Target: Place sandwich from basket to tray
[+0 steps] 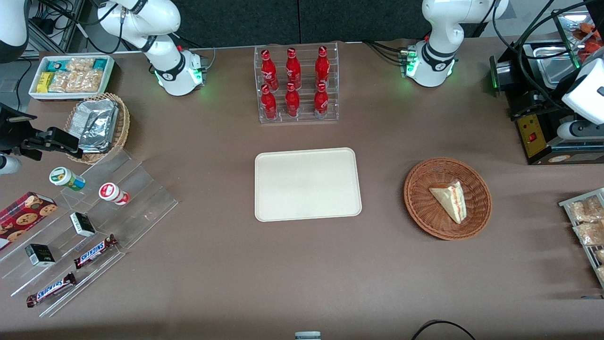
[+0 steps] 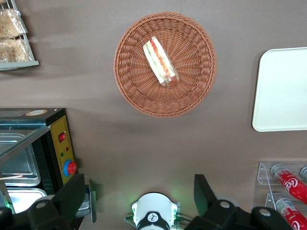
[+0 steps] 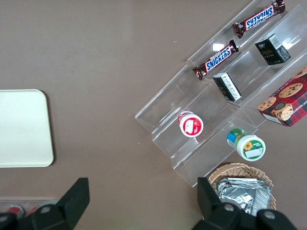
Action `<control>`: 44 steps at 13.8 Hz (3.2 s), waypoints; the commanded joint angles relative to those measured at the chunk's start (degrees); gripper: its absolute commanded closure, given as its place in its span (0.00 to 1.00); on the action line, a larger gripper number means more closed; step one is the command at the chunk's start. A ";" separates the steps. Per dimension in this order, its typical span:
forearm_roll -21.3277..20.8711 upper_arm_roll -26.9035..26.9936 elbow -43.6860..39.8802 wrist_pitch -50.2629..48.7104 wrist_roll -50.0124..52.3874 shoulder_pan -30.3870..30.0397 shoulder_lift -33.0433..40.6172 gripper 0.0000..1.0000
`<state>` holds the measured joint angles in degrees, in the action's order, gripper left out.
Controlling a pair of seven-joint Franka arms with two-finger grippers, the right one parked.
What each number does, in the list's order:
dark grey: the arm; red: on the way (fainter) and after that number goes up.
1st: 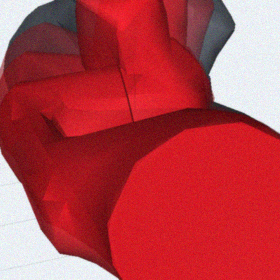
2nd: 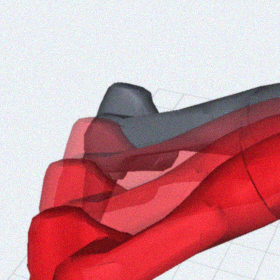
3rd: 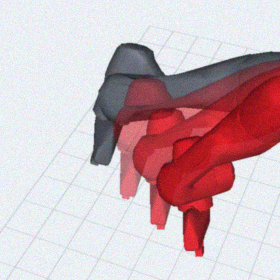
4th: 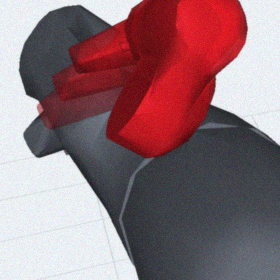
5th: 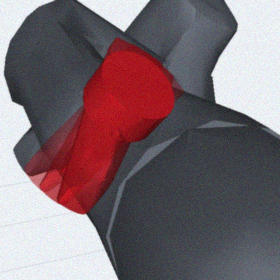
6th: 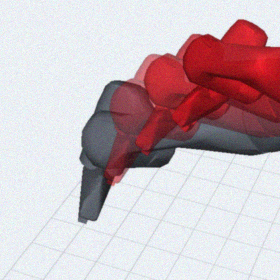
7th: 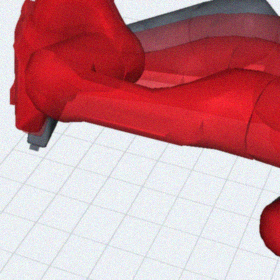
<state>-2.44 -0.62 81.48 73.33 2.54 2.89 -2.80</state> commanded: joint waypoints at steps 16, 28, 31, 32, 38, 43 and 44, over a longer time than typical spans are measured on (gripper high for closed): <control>-0.37 -0.43 36.44 50.82 33.37 0.01 -1.59 0.00; -0.63 -1.14 45.25 72.74 38.32 0.45 -11.78 0.00; -1.24 -1.14 45.43 72.83 38.06 1.50 -13.28 0.01; -1.86 -1.14 46.04 72.83 38.06 1.42 -13.46 0.02; -5.19 -1.05 45.79 68.55 35.09 1.15 -12.76 1.00; -5.56 -1.22 34.75 45.39 29.45 1.06 -8.28 1.00; -5.38 -2.10 30.36 39.49 28.84 1.24 -8.10 1.00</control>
<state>-7.13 -1.76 118.53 122.21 32.81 3.93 -12.33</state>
